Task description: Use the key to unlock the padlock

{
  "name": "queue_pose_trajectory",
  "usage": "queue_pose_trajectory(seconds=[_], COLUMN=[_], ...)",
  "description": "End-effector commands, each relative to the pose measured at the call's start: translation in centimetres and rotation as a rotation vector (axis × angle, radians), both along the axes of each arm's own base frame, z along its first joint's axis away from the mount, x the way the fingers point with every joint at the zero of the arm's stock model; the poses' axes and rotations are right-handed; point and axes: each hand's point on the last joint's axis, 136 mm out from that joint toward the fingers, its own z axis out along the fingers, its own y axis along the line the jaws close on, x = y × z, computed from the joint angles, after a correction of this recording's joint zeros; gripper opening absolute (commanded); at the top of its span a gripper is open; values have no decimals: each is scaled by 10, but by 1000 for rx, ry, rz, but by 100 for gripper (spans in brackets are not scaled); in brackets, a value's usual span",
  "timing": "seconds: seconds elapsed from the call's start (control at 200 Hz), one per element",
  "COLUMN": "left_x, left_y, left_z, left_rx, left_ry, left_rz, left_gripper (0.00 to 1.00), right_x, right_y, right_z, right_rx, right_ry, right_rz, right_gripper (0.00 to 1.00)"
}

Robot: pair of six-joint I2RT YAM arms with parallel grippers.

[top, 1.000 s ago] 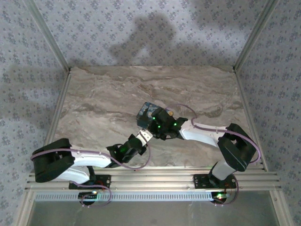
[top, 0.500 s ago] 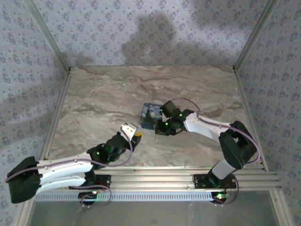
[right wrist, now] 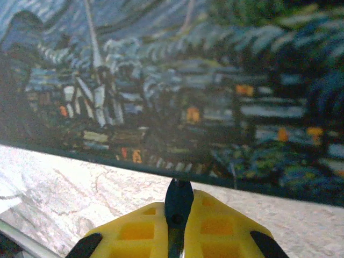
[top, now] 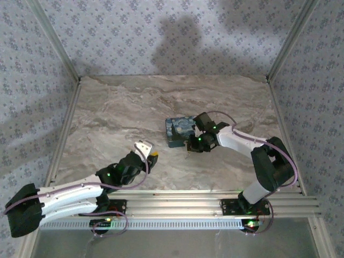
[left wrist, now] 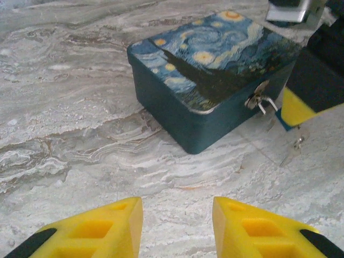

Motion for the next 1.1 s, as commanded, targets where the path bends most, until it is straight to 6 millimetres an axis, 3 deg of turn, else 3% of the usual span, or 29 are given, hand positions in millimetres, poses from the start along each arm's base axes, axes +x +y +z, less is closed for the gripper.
queue_pose_trajectory(seconds=[0.0, 0.41, 0.595, 1.094], left_x=[2, 4, 3, 1], left_y=[-2, -6, -5, 1], left_z=[0, -4, -5, -6], left_rx=[-8, -9, -15, -29], left_ry=[14, 31, 40, 44], left_rz=[5, 5, 9, 23], left_gripper=[39, 39, 38, 38], right_x=[9, 20, 21, 28], right_y=[-13, -22, -20, -17], right_z=[3, 3, -3, 6], right_rx=[-13, 18, 67, 112], right_ry=[-36, -55, -18, -74], right_rz=[-21, -95, -212, -398], right_gripper=[0, 0, 0, 0])
